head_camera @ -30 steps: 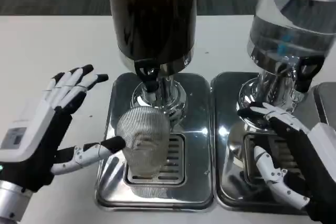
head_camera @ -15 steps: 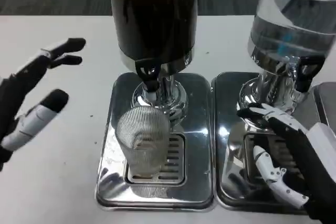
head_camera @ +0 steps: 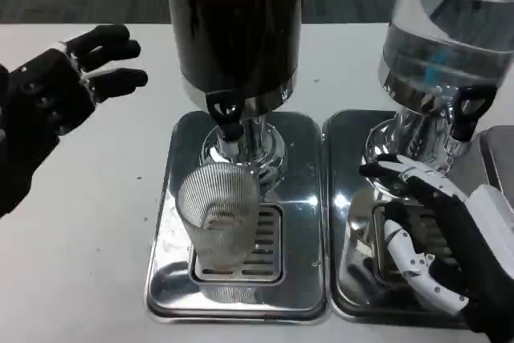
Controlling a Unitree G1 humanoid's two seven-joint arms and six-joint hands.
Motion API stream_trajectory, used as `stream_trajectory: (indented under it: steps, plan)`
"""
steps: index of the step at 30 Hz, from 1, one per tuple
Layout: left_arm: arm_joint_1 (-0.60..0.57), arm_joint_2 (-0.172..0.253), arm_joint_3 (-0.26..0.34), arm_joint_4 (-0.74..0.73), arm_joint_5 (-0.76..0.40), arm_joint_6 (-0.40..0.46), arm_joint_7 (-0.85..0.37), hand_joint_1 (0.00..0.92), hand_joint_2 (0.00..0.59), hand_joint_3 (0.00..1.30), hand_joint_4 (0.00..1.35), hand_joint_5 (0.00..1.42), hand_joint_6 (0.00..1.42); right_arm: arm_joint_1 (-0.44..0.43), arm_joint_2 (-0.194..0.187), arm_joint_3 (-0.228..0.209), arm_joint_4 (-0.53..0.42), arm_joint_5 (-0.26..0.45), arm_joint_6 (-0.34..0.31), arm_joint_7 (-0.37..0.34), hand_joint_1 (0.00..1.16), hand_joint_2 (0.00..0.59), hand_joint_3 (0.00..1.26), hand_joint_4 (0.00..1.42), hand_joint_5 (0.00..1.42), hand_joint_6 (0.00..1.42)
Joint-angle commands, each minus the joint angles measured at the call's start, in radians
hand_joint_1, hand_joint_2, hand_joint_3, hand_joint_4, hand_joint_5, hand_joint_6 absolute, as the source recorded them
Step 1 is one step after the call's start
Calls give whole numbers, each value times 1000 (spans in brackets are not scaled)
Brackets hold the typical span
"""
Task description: Grasp the cup under the faucet to collect the drink, then remove the cup.
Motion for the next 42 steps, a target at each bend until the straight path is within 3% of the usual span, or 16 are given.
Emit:
stream_trajectory:
  steps: [1,6,18,30,42]
  plan:
    - [-51,22,34,29,-28,157,-98,0,30,227,126,201,110,-11,-1,0,13,0,-2,-10,393,586,300,164,134,163]
    - [-105,14,62,65,-37,291,-189,0,29,210,108,183,93,-16,-1,2,23,2,-4,-11,393,586,297,164,134,163]
    - [-176,-10,57,62,15,400,-275,0,32,213,115,183,86,-21,2,14,43,-5,-7,-18,393,586,296,164,134,164]
    - [-234,-50,27,95,55,441,-313,0,31,214,118,190,96,-8,3,26,14,-34,-7,-31,393,586,295,164,134,175]
    - [-295,-83,2,146,113,422,-342,0,31,224,128,194,103,11,19,25,6,-28,1,-45,393,586,299,164,134,177]
